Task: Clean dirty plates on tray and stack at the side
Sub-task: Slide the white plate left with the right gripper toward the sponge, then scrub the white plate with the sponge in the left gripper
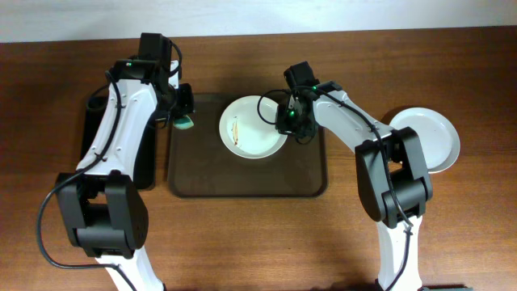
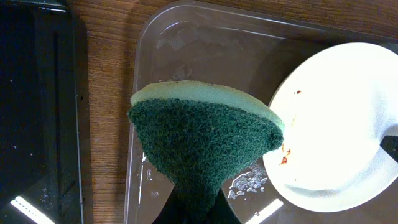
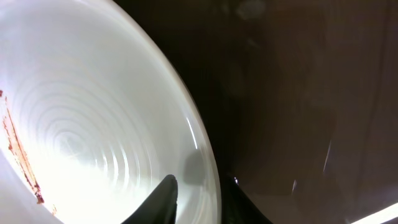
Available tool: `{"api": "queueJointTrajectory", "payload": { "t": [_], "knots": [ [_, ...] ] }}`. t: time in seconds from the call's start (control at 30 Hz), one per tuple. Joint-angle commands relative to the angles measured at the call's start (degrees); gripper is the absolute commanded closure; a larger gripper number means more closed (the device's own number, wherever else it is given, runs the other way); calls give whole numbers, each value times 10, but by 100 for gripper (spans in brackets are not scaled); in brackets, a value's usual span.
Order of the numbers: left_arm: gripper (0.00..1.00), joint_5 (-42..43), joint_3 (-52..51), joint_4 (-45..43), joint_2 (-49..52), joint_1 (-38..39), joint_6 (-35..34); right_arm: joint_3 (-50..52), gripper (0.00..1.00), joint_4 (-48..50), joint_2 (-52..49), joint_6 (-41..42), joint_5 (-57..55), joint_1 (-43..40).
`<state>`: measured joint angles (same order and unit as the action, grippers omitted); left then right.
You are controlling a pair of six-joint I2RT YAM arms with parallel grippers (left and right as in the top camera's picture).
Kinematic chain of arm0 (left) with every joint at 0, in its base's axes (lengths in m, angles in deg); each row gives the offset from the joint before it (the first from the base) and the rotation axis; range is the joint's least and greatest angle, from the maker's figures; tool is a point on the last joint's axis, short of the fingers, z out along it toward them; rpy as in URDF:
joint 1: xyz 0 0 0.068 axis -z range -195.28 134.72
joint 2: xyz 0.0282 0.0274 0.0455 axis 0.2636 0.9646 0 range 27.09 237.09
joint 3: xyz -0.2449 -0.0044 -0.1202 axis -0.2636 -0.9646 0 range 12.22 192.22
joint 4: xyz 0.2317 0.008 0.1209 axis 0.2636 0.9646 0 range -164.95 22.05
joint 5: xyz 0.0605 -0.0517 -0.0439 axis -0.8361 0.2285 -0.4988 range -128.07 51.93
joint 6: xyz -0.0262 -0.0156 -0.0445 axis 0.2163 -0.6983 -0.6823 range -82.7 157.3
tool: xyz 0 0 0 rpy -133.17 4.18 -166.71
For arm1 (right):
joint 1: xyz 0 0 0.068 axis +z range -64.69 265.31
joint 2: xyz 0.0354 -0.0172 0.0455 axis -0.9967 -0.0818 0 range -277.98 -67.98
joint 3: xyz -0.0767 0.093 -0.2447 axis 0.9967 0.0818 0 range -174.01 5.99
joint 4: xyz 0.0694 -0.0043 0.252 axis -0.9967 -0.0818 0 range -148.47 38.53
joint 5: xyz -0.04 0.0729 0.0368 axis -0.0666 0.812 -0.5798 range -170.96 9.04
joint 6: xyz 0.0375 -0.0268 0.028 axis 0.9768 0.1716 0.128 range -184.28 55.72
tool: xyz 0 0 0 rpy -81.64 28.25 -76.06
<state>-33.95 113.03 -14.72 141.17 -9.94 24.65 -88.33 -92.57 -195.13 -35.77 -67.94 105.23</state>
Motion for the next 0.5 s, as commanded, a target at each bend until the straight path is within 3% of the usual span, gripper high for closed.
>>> {"api": "queueJointTrajectory", "payload": {
  "t": [0.0, 0.07, 0.23, 0.47],
  "knots": [
    [99, 6, -4, -1, 16, 19, 12, 5, 85, 5, -16, -28, -8, -2],
    [99, 6, -4, -1, 29, 36, 12, 6, 96, 4, -16, -28, -8, -2],
    [99, 6, -4, -9, 45, 73, 11, 6, 96, 0, -16, -25, -7, 0],
    [99, 6, -4, -108, 102, 114, 11, 6, 96, 5, -16, -10, -16, 12]
  ]
}}
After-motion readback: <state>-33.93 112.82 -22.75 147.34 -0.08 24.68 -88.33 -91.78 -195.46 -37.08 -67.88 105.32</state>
